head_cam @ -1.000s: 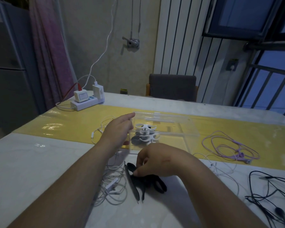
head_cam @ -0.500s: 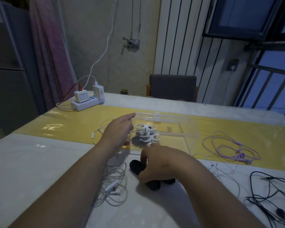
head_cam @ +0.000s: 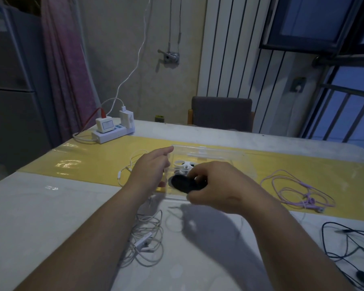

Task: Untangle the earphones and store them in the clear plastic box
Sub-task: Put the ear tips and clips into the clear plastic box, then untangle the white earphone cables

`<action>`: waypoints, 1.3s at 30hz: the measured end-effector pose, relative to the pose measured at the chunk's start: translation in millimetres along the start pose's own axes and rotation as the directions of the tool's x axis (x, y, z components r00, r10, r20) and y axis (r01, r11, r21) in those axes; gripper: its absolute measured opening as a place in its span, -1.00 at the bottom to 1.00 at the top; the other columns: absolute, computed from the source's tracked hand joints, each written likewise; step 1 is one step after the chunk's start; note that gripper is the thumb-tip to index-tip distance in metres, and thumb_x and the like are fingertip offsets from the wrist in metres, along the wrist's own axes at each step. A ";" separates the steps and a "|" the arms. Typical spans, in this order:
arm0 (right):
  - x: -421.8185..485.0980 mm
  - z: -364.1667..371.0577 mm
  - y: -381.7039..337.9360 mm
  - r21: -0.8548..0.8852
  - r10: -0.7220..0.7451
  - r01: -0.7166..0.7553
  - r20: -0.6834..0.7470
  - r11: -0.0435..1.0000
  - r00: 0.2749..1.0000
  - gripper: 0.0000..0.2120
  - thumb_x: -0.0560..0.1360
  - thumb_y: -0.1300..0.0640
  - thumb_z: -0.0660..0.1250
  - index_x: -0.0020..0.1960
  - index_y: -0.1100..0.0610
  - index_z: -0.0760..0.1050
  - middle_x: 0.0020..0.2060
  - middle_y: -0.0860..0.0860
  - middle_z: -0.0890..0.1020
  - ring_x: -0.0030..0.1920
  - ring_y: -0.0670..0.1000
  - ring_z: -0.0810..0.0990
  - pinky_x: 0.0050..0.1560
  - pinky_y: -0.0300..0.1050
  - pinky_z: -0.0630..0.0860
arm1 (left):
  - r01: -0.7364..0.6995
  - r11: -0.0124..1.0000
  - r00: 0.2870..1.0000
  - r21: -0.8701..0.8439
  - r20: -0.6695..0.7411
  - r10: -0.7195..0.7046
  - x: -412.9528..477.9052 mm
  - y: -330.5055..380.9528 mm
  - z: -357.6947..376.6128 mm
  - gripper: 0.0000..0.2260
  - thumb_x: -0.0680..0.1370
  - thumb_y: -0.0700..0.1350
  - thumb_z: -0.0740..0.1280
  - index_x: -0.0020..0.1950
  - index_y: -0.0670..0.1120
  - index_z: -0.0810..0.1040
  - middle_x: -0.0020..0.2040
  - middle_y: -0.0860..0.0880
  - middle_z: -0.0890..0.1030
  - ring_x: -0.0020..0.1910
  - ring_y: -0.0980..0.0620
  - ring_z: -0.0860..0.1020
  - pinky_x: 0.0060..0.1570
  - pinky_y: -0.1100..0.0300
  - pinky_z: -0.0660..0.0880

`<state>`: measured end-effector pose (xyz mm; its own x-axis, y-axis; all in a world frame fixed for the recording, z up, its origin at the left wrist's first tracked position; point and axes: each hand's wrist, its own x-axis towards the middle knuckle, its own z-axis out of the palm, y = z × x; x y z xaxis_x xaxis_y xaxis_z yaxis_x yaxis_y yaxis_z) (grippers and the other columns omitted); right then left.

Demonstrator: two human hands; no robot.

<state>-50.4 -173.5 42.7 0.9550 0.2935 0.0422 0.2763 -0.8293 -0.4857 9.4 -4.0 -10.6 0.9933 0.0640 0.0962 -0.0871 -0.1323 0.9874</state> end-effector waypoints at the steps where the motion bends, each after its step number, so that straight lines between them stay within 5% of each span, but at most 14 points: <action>1: 0.3 -2.0 1.1 0.039 -0.020 0.022 -0.035 0.999 0.999 -0.77 0.34 -0.02 0.43 0.00 -0.12 0.58 -0.18 -0.13 0.63 -0.25 -0.07 0.60 -0.25 -0.10 0.57 | -0.001 1.000 1.000 0.001 0.003 0.001 -0.1 -0.1 -0.3 -0.57 0.52 -0.21 0.16 0.24 0.18 0.58 0.19 0.00 0.51 0.11 -0.08 0.51 -0.09 -0.08 0.61; 6: 8.1 -9.9 11.8 0.051 -0.113 0.149 -0.432 0.988 0.895 -0.68 0.47 -0.02 0.39 0.22 -0.10 0.53 0.02 -0.13 0.55 -0.06 -0.10 0.53 -0.10 -0.21 0.43 | 0.012 1.000 1.000 0.002 0.002 -0.012 -0.9 0.4 1.0 -0.59 0.50 -0.20 0.17 0.18 0.20 0.59 0.16 0.01 0.54 0.09 -0.08 0.53 -0.03 -0.12 0.60; 9: 15.7 -3.3 18.6 -0.095 -0.190 0.165 -0.498 0.982 0.846 -0.54 0.49 0.00 0.41 0.37 -0.07 0.44 0.13 -0.11 0.50 0.09 -0.07 0.49 0.04 -0.21 0.44 | 0.020 1.000 1.000 -0.005 -0.002 -0.020 -0.6 2.3 1.6 -0.60 0.50 -0.20 0.18 0.13 0.23 0.58 0.12 0.00 0.54 0.07 -0.10 0.54 -0.09 -0.07 0.61; 12: 22.9 2.2 22.1 -0.098 -0.190 0.162 -0.543 0.982 0.818 -0.52 0.42 0.04 0.49 0.31 -0.04 0.46 0.14 -0.09 0.53 0.08 -0.05 0.53 0.05 -0.14 0.48 | 0.008 1.000 1.000 0.003 0.003 -0.008 -0.4 2.3 -0.2 -0.61 0.54 -0.24 0.17 0.15 0.21 0.57 0.11 0.00 0.53 0.02 -0.04 0.54 -0.22 0.12 0.52; 16: 34.8 3.6 22.0 -0.161 -0.173 0.110 -0.452 0.981 0.875 -0.77 0.43 0.08 0.48 0.08 0.04 0.62 0.17 -0.08 0.52 0.10 0.00 0.54 0.02 -0.13 0.47 | 0.007 1.000 1.000 -0.001 0.023 -0.007 0.4 1.5 -1.2 -0.61 0.54 -0.23 0.17 0.16 0.22 0.57 0.15 0.00 0.52 0.07 -0.03 0.53 -0.24 0.13 0.50; 21: 43.9 9.8 17.2 -0.228 -0.267 0.209 -0.265 0.951 0.926 -0.73 0.63 0.05 0.18 0.22 0.01 0.58 0.38 -0.07 0.47 0.43 -0.02 0.34 0.39 -0.11 0.19 | -0.033 0.999 0.999 0.014 0.014 0.032 0.2 2.7 -0.4 -0.60 0.54 -0.25 0.16 0.16 0.20 0.56 0.16 -0.03 0.53 0.10 -0.02 0.52 -0.25 0.18 0.47; 28: 28.7 3.9 35.3 -0.086 -0.181 0.159 -0.499 0.984 0.848 -0.83 0.58 0.04 0.26 0.09 -0.01 0.60 0.01 -0.11 0.62 0.05 -0.07 0.54 0.05 -0.16 0.44 | -0.063 0.997 0.998 0.051 0.025 0.062 2.2 0.3 -1.1 -0.60 0.56 -0.24 0.14 0.21 0.17 0.56 0.16 0.01 0.53 -0.02 0.15 0.49 -0.23 0.18 0.49; 32: 22.7 -0.9 36.7 -0.043 -0.167 0.168 -0.504 0.985 0.847 -0.88 0.55 0.05 0.29 -0.03 -0.03 0.61 -0.15 -0.14 0.62 -0.13 -0.10 0.54 -0.05 -0.07 0.50 | -0.064 0.993 0.998 0.101 0.003 0.064 2.8 -4.9 -1.4 -0.62 0.53 -0.17 0.17 0.19 0.22 0.57 0.01 0.13 0.55 -0.04 0.01 0.52 -0.04 -0.14 0.55; 35: 22.1 -4.4 38.3 -0.057 -0.137 0.126 -0.493 0.990 0.859 -0.86 0.55 0.03 0.28 -0.05 -0.01 0.62 -0.18 -0.13 0.62 -0.15 -0.09 0.52 -0.06 -0.07 0.48 | -0.184 0.945 0.979 0.271 -0.036 0.201 1.4 -5.2 -3.0 -0.63 0.43 -0.06 0.17 0.15 0.20 0.59 0.08 0.16 0.52 0.04 0.14 0.49 0.06 -0.01 0.50; 39: 21.4 -1.6 39.7 -0.067 -0.099 0.076 -0.462 0.995 0.881 -0.84 0.55 0.01 0.27 -0.05 0.00 0.62 -0.16 -0.12 0.63 -0.14 -0.07 0.53 -0.09 -0.09 0.47 | -0.393 0.730 0.877 0.559 -0.010 0.480 -2.3 -4.1 -0.6 -0.67 0.44 -0.09 0.15 0.07 0.02 0.64 0.03 0.11 0.56 0.03 0.08 0.48 -0.05 0.15 0.36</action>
<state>-18.8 -200.9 25.7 0.8642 0.1208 0.4884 0.3550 -0.8343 -0.4218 7.4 -2.9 -14.7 0.8285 0.0028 0.5599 -0.4118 -0.6745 0.6127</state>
